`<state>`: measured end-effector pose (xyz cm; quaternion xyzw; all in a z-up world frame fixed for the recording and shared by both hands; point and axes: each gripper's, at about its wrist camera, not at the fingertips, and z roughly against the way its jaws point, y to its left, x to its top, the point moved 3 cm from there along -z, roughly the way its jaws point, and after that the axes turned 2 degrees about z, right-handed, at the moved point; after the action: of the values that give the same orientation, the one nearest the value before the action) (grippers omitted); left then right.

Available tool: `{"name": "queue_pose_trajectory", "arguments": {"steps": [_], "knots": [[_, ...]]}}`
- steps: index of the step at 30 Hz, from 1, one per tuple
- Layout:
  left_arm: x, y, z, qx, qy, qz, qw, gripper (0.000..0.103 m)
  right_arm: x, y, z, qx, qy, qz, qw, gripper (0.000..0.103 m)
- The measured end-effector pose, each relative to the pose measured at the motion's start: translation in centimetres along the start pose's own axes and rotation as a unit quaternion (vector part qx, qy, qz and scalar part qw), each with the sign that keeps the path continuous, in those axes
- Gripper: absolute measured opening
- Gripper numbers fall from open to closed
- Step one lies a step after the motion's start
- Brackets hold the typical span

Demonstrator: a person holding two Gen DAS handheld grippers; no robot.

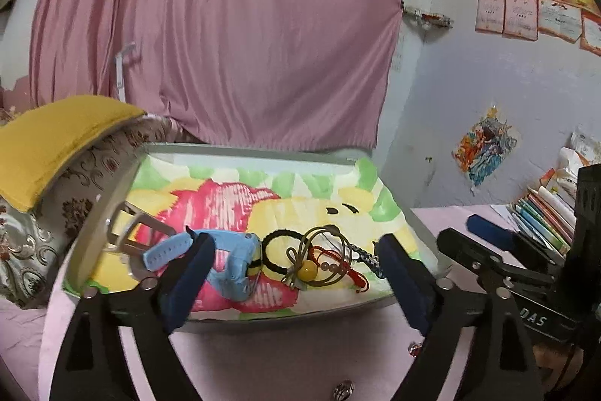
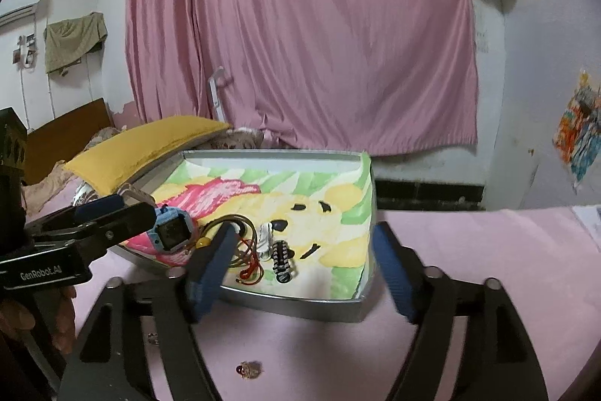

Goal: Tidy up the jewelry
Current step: 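Withdraw both grippers from the tray toward the two small rings on the sheet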

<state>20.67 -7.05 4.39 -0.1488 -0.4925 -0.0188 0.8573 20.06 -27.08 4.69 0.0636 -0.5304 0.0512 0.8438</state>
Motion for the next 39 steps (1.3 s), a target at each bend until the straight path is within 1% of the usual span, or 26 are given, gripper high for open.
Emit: {"name": "queue_pose_trajectory", "arguments": {"steps": [1, 3, 5, 7, 10, 14, 16, 20, 24, 29, 35, 36, 37, 38, 39], "knots": [[-0.1, 0.1, 0.4, 0.001, -0.006, 0.0, 1.0, 0.098, 0.0, 0.0, 0.5, -0.001, -0.007, 0.004, 1.0, 0.086], [-0.3, 0.3, 1.0, -0.002, -0.015, 0.004, 0.9999, 0.101, 0.1, 0.1, 1.6, -0.009, -0.025, 0.014, 1.0, 0.092], [-0.5, 0.7, 1.6, -0.009, -0.021, 0.009, 0.9997, 0.102, 0.1, 0.2, 2.5, -0.014, -0.04, 0.024, 0.999, 0.093], [-0.7, 1.1, 2.2, -0.012, -0.026, 0.012, 0.9995, 0.102, 0.1, 0.2, 3.5, -0.015, -0.049, 0.032, 0.998, 0.1], [-1.0, 1.4, 3.0, -0.013, -0.032, 0.01, 0.9994, 0.102, 0.0, 0.2, 4.5, -0.016, -0.054, 0.04, 0.998, 0.1], [-1.5, 1.6, 3.8, -0.009, -0.027, -0.006, 0.9996, 0.102, -0.2, 0.1, 5.1, -0.016, -0.046, 0.049, 0.998, 0.1], [-1.8, 1.7, 4.1, -0.009, -0.02, -0.011, 0.9997, 0.102, -0.5, 0.1, 5.3, -0.015, -0.035, 0.058, 0.998, 0.1], [-2.5, 2.1, 4.4, -0.02, 0.007, -0.007, 0.9997, 0.102, -1.2, 0.1, 5.3, -0.009, -0.012, 0.075, 0.997, 0.1], [-3.5, 2.4, 4.2, -0.03, 0.037, -0.004, 0.9989, 0.102, -2.0, 0.2, 4.9, 0.007, 0.022, 0.084, 0.996, 0.1], [-4.4, 2.2, 4.0, -0.043, 0.063, -0.007, 0.9971, 0.102, -3.1, 0.4, 3.9, 0.028, 0.072, 0.092, 0.993, 0.1], [-5.5, 1.3, 3.6, -0.054, 0.092, -0.028, 0.9939, 0.102, -4.2, 0.9, 3.0, 0.045, 0.114, 0.098, 0.988, 0.099], [-5.7, 1.2, 3.4, -0.058, 0.099, -0.032, 0.9929, 0.1, -4.4, 1.0, 2.9, 0.049, 0.12, 0.098, 0.987, 0.095], [-5.9, 1.0, 3.3, -0.06, 0.104, -0.035, 0.9922, 0.096, -4.5, 1.1, 2.8, 0.053, 0.125, 0.099, 0.986, 0.091], [-6.0, 0.8, 3.2, -0.062, 0.108, -0.038, 0.9915, 0.093, -4.6, 1.2, 2.7, 0.057, 0.13, 0.101, 0.985, 0.089], [-6.2, 0.6, 3.0, -0.068, 0.118, -0.042, 0.9898, 0.088, -4.8, 1.3, 2.5, 0.061, 0.137, 0.103, 0.983, 0.086]]}}
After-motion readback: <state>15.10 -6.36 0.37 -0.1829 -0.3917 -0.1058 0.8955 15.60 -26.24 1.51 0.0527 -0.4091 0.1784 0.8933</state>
